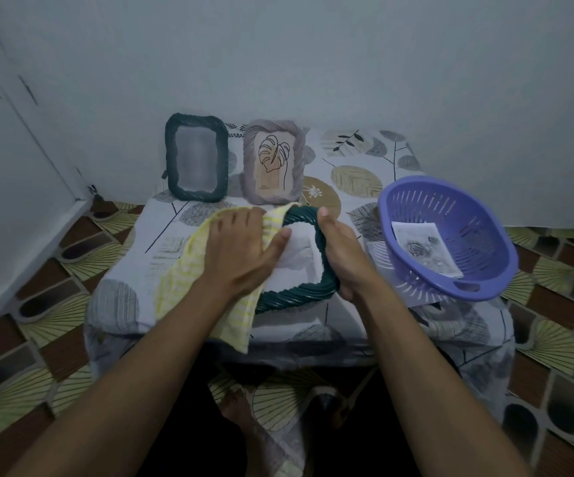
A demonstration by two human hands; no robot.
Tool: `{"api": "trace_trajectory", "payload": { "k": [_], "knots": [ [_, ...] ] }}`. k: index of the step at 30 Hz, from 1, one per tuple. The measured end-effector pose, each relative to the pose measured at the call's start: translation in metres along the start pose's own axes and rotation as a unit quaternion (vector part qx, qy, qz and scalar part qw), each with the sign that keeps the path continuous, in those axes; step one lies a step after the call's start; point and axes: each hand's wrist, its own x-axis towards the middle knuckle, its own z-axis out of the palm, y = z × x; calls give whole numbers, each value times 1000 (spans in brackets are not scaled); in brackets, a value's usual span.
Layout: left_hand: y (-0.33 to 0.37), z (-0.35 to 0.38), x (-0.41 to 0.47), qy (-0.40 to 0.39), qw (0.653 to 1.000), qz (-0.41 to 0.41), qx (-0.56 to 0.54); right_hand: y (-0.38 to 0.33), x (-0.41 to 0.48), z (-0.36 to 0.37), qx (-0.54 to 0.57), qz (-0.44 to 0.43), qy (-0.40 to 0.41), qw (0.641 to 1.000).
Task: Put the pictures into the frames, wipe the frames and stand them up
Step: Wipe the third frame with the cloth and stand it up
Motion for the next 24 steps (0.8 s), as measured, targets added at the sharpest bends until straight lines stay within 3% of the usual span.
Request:
{"api": "trace_trajectory", "payload": {
  "k": [5, 8, 12, 17, 20, 22, 24],
  "knots": [
    [4, 3, -10, -62, 997, -25, -39, -11, 1, -18, -49, 74, -52, 995],
    [1, 5, -7, -57, 992, -86, -74, -4, -3, -18, 87, 108, -30, 990],
    [-1, 9, 4, -11, 971, -197, -136, 12, -9, -15, 342, 66, -8, 937],
    [12, 5, 5, 22, 946, -259, -192, 24, -15, 15, 319, 17, -5, 947],
    [23, 0, -2, -43, 950, -224, -212, 21, -11, 18, 262, -17, 87, 961],
    [21, 3, -9, -66, 964, -125, -226, 14, -8, 14, 237, -24, 118, 964],
    [13, 8, -19, -94, 983, -22, -159, 9, -5, 8, 212, -18, 152, 965]
  ]
}}
